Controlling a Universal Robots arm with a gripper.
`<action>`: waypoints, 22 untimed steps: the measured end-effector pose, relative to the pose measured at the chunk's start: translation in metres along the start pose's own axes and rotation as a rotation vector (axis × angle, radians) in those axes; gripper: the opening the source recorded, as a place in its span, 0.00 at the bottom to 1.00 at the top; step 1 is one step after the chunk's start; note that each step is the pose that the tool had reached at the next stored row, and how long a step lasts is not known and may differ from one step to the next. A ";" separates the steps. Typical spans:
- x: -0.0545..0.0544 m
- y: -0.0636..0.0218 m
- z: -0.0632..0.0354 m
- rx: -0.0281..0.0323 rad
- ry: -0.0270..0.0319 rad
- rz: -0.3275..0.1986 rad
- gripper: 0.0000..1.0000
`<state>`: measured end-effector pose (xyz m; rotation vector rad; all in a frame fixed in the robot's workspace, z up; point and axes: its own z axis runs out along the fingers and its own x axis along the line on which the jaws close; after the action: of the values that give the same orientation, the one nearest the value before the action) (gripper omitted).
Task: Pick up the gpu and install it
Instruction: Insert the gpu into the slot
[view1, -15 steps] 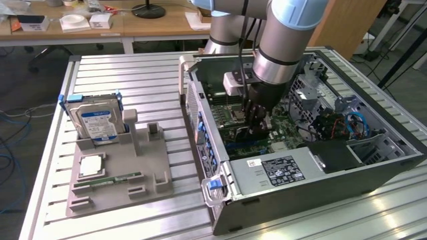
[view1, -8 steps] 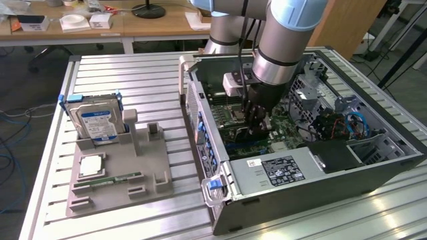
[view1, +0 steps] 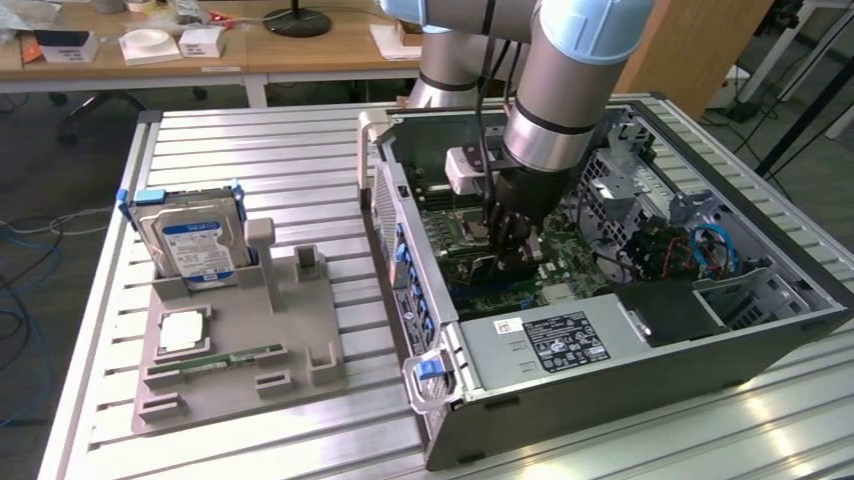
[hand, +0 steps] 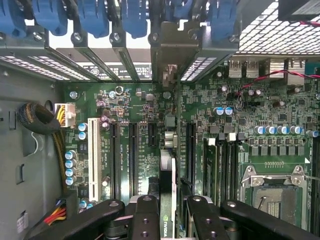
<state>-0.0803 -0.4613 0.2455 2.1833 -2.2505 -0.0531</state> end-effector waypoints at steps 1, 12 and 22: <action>0.000 0.0000 0.0002 0.0002 -0.0003 0.000 0.26; 0.000 -0.0002 0.0027 0.0009 -0.0010 0.000 0.26; 0.000 0.0000 -0.0061 0.0006 -0.0012 0.000 0.26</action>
<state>-0.0802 -0.4612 0.2516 2.1837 -2.2519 -0.0538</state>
